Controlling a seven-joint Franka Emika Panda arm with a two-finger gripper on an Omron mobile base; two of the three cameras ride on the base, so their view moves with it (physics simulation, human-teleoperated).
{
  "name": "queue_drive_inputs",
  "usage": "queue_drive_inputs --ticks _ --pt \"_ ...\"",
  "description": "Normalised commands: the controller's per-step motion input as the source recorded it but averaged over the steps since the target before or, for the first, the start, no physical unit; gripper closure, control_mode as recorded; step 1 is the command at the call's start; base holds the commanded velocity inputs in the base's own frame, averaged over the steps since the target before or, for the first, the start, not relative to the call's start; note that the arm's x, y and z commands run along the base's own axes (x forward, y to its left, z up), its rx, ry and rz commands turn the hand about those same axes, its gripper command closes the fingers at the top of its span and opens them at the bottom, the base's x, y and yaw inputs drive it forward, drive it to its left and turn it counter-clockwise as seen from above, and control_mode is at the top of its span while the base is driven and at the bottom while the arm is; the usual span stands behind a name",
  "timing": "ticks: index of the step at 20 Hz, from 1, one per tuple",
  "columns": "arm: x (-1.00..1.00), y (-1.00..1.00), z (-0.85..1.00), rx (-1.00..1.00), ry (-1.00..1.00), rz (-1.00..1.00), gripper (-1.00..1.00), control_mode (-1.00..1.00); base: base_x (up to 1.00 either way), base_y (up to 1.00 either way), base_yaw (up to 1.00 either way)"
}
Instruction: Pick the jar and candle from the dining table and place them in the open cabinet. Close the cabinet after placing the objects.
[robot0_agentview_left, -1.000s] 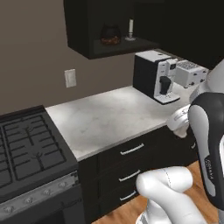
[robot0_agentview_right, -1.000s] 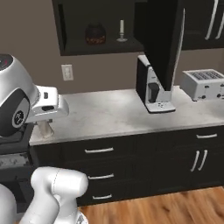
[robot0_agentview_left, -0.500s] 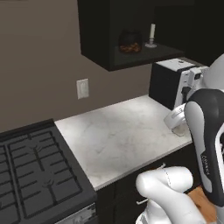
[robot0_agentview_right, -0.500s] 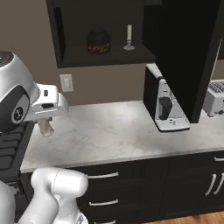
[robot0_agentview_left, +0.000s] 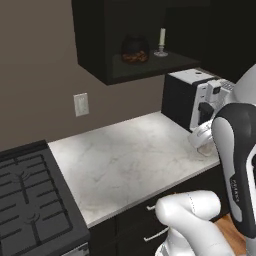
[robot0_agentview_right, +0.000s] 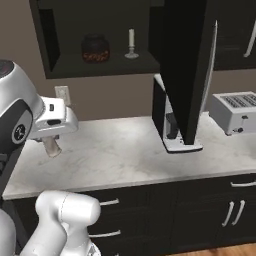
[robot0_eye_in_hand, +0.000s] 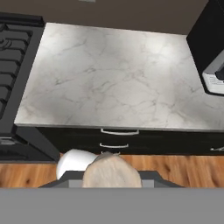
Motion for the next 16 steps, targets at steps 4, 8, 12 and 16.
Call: queue_drive_inputs --ticks 4,8,12,16 --pt "0.0 0.0 0.0 0.0 0.0 0.0 1.0 1.0 0.27 -0.11 0.14" --pt "0.0 0.0 0.0 0.0 0.0 0.0 1.0 1.0 0.4 -0.02 0.16" --pt "0.0 0.0 0.0 0.0 0.0 0.0 1.0 1.0 0.59 0.0 0.02" --pt "0.0 0.0 0.0 0.0 0.0 0.0 1.0 1.0 0.79 0.0 -0.01"
